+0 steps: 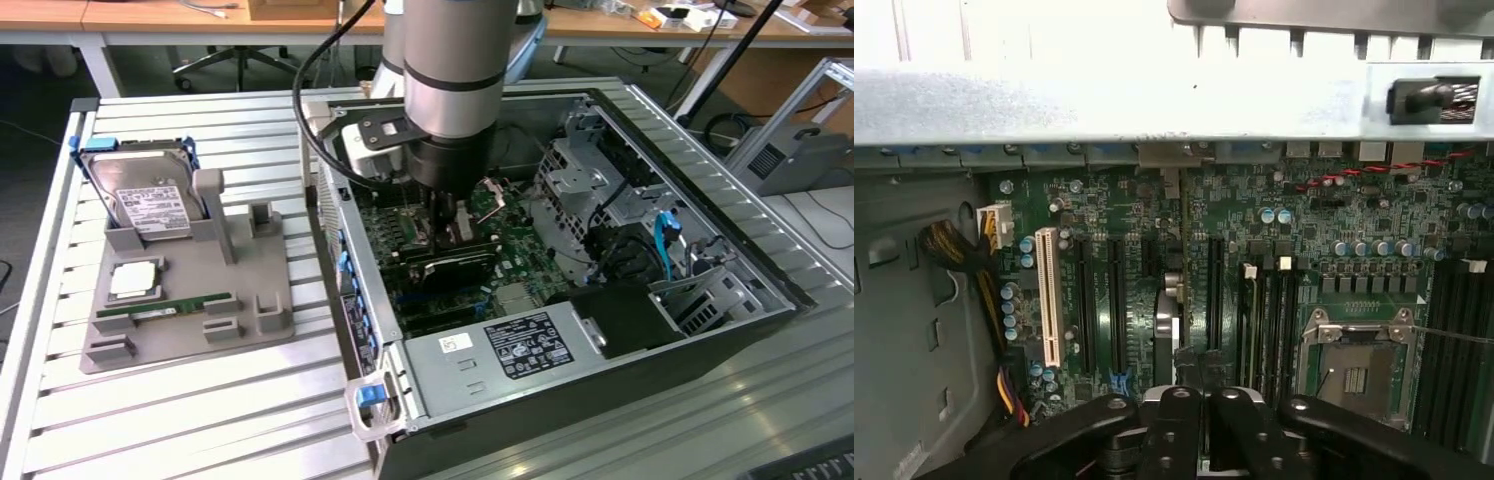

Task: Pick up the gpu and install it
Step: 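Insert the gpu into the slot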

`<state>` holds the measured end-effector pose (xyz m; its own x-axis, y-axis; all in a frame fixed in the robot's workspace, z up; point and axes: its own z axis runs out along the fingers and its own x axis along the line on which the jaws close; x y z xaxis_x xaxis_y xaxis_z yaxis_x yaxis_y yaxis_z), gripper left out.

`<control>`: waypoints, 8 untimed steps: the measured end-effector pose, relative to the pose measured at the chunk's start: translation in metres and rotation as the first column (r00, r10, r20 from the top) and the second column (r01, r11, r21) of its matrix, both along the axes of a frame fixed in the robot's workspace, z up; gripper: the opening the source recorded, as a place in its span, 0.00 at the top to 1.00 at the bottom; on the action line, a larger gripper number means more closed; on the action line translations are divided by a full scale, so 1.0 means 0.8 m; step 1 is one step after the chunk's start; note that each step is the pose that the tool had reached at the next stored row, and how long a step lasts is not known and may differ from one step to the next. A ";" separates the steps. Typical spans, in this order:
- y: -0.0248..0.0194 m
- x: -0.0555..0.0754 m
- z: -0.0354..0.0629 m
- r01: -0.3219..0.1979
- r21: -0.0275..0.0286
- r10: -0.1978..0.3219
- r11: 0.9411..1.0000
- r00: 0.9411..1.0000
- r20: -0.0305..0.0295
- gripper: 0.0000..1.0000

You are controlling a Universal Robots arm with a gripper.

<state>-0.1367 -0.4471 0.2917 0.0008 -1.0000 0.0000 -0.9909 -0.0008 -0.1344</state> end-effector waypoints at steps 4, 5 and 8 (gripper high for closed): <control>0.0000 0.029 0.000 -0.001 0.008 0.001 1.000 1.000 -0.014 0.89; 0.0000 0.034 0.000 -0.001 0.010 0.001 1.000 1.000 -0.016 0.89; -0.0001 0.054 0.000 -0.004 0.013 0.004 1.000 0.999 -0.032 0.89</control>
